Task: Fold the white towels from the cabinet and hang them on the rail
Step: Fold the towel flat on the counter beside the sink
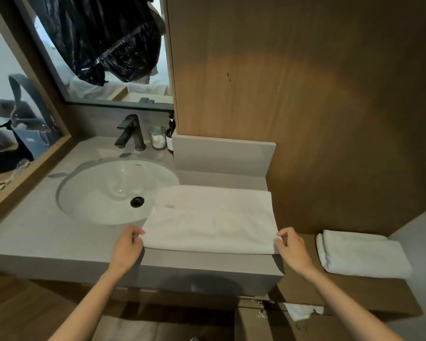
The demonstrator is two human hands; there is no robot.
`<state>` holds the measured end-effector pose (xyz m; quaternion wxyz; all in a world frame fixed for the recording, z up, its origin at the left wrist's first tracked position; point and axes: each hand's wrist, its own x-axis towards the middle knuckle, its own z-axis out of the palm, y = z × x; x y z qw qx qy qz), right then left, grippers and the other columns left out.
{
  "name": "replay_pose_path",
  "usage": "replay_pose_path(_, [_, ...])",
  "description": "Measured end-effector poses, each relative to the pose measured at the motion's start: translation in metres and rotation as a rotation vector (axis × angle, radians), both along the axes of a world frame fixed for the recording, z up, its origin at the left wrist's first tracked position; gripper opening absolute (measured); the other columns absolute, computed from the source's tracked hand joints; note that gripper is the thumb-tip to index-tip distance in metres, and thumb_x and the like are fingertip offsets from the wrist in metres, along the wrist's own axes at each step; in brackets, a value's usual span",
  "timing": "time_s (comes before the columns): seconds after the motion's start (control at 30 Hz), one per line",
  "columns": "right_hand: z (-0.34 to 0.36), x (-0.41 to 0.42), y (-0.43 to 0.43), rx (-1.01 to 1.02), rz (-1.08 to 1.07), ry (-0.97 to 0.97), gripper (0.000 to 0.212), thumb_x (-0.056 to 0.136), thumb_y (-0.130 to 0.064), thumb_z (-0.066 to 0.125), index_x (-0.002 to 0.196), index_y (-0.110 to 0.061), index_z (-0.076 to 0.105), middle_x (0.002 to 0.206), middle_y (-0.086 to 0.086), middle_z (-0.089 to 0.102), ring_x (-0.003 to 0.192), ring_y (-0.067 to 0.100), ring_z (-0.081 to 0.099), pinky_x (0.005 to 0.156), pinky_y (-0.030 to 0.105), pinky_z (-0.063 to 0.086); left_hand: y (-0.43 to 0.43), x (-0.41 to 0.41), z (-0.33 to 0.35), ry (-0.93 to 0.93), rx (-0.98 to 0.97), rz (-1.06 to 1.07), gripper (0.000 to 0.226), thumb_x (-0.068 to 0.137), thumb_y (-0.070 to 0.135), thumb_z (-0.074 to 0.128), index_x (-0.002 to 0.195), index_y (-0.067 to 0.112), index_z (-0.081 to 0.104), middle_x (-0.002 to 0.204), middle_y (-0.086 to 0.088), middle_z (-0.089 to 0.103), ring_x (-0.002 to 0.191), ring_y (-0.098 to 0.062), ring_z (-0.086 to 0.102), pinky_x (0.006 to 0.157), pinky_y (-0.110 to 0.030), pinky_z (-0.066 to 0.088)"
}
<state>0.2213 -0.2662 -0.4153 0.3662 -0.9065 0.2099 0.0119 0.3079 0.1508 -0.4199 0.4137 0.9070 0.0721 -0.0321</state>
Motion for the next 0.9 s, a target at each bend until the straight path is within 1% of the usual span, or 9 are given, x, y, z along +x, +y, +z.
replay_pose_path(0.1, [0.002, 0.007, 0.01, 0.252, -0.153, 0.052, 0.038, 0.092, -0.029, 0.064, 0.123, -0.015, 0.046, 0.115, 0.0, 0.051, 0.108, 0.018, 0.049, 0.09, 0.031, 0.044, -0.011, 0.005, 0.005, 0.076, -0.092, 0.101, 0.03, 0.097, 0.023, 0.051, 0.121, 0.005, 0.05, 0.106, -0.013, 0.062, 0.1, -0.03, 0.057, 0.082, -0.035, 0.04])
replay_pose_path(0.2, [0.005, 0.014, 0.016, 0.339, -0.247, 0.08, 0.043, 0.088, -0.033, 0.068, 0.121, -0.01, 0.05, 0.114, 0.003, 0.057, 0.105, 0.019, 0.053, 0.087, 0.03, 0.046, -0.021, 0.009, 0.013, 0.061, -0.109, 0.081, 0.025, 0.097, 0.026, 0.053, 0.114, 0.008, 0.059, 0.099, -0.01, 0.063, 0.093, -0.026, 0.056, 0.078, -0.032, 0.038])
replay_pose_path(0.27, [0.008, 0.016, 0.018, 0.342, -0.27, 0.129, 0.03, 0.091, -0.032, 0.065, 0.103, -0.006, 0.057, 0.1, 0.012, 0.058, 0.098, 0.023, 0.057, 0.086, 0.033, 0.046, -0.024, 0.012, 0.016, 0.055, -0.105, 0.07, 0.014, 0.098, 0.022, 0.051, 0.089, 0.014, 0.06, 0.08, -0.004, 0.059, 0.083, -0.024, 0.053, 0.071, -0.031, 0.035])
replay_pose_path(0.3, [0.009, 0.016, 0.017, 0.333, -0.26, 0.139, 0.029, 0.092, -0.032, 0.063, 0.089, -0.004, 0.058, 0.09, 0.018, 0.057, 0.088, 0.024, 0.058, 0.081, 0.033, 0.046, -0.024, 0.015, 0.016, 0.062, -0.106, 0.088, 0.024, 0.098, 0.022, 0.049, 0.077, 0.013, 0.055, 0.071, -0.004, 0.055, 0.078, -0.026, 0.051, 0.067, -0.032, 0.033])
replay_pose_path(0.4, [0.014, 0.014, 0.016, 0.357, -0.254, 0.124, 0.042, 0.095, -0.031, 0.057, 0.063, -0.013, 0.037, 0.066, 0.008, 0.036, 0.064, 0.019, 0.039, 0.068, 0.031, 0.033, -0.017, 0.023, 0.01, 0.118, -0.139, 0.132, 0.042, 0.1, 0.023, 0.045, 0.06, 0.011, 0.038, 0.058, -0.006, 0.044, 0.064, -0.024, 0.043, 0.062, -0.035, 0.03])
replay_pose_path(0.47, [0.016, 0.009, 0.014, 0.378, -0.229, 0.108, 0.039, 0.097, -0.03, 0.053, 0.066, -0.013, 0.036, 0.069, 0.006, 0.033, 0.067, 0.019, 0.037, 0.067, 0.031, 0.031, -0.012, 0.024, 0.006, 0.139, -0.17, 0.147, 0.038, 0.1, 0.022, 0.044, 0.064, 0.011, 0.038, 0.063, -0.009, 0.045, 0.066, -0.024, 0.041, 0.065, -0.036, 0.031])
replay_pose_path(0.63, [0.016, -0.016, 0.012, 0.397, -0.092, 0.118, 0.019, 0.099, -0.025, 0.048, 0.083, -0.015, 0.049, 0.083, 0.004, 0.05, 0.081, 0.016, 0.049, 0.069, 0.027, 0.037, -0.008, 0.011, 0.007, 0.135, -0.2, 0.13, 0.025, 0.096, 0.014, 0.046, 0.073, 0.005, 0.046, 0.072, -0.013, 0.049, 0.069, -0.024, 0.044, 0.064, -0.035, 0.032])
replay_pose_path(0.8, [0.014, -0.024, 0.021, 0.331, -0.137, 0.045, 0.024, 0.094, -0.017, 0.055, 0.075, -0.01, 0.043, 0.071, 0.005, 0.042, 0.064, 0.016, 0.04, 0.058, 0.027, 0.031, -0.004, 0.006, 0.006, 0.13, -0.149, 0.126, 0.016, 0.09, 0.009, 0.053, 0.076, 0.006, 0.046, 0.073, -0.013, 0.049, 0.07, -0.026, 0.045, 0.063, -0.036, 0.035])
replay_pose_path(0.9, [0.014, -0.024, 0.025, 0.258, -0.216, 0.048, 0.02, 0.086, -0.012, 0.065, 0.087, -0.009, 0.046, 0.077, 0.006, 0.049, 0.064, 0.016, 0.046, 0.055, 0.026, 0.037, -0.003, 0.003, 0.007, 0.136, -0.09, 0.134, 0.01, 0.086, 0.006, 0.06, 0.086, 0.003, 0.05, 0.08, -0.009, 0.055, 0.077, -0.026, 0.051, 0.065, -0.035, 0.038])
